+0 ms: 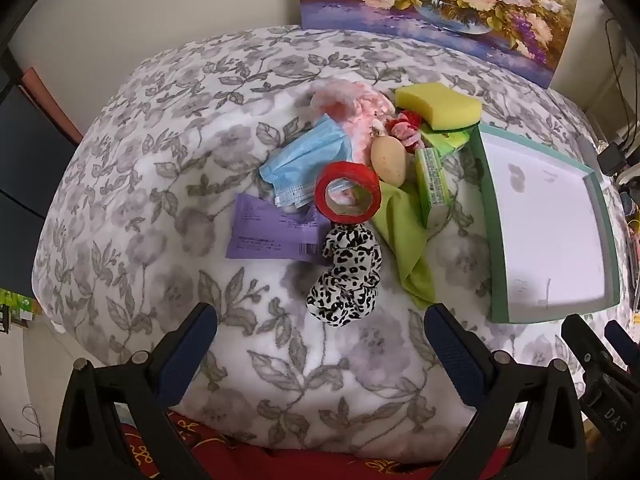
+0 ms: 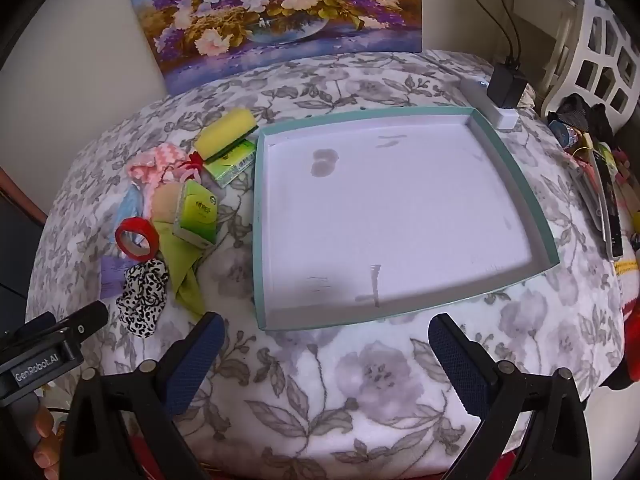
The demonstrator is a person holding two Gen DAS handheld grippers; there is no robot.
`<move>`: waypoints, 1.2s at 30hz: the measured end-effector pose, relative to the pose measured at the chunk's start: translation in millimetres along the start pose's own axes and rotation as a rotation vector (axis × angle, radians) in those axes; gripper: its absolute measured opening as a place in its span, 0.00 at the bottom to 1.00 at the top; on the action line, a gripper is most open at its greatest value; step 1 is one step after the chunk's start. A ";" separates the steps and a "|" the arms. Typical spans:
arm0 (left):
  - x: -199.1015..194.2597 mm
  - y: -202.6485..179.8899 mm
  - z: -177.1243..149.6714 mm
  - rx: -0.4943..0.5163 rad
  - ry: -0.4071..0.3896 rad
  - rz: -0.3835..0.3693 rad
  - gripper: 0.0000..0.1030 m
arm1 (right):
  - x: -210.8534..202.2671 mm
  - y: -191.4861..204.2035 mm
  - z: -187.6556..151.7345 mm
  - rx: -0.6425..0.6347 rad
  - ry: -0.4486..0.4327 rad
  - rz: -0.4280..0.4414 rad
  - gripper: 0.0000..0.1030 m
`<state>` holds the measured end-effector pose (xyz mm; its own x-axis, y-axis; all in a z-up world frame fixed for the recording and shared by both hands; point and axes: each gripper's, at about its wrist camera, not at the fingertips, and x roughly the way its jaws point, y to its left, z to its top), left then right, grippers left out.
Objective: Organize soft objects
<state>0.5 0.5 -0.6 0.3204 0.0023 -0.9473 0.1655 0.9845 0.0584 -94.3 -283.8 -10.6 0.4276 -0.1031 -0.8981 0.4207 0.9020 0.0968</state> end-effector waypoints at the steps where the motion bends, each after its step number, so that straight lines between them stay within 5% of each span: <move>1: 0.3 0.4 0.2 -0.003 0.004 -0.003 1.00 | -0.1 -0.1 0.0 0.000 -0.001 0.000 1.00; 36: 2.0 5.4 -0.7 -0.003 0.001 0.006 1.00 | 0.5 3.4 0.6 -0.001 0.003 0.002 1.00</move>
<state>1.4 6.0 -2.4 0.3203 0.0083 -0.9473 0.1607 0.9850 0.0629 -92.2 -281.1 -10.5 0.4262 -0.0997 -0.8991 0.4185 0.9029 0.0983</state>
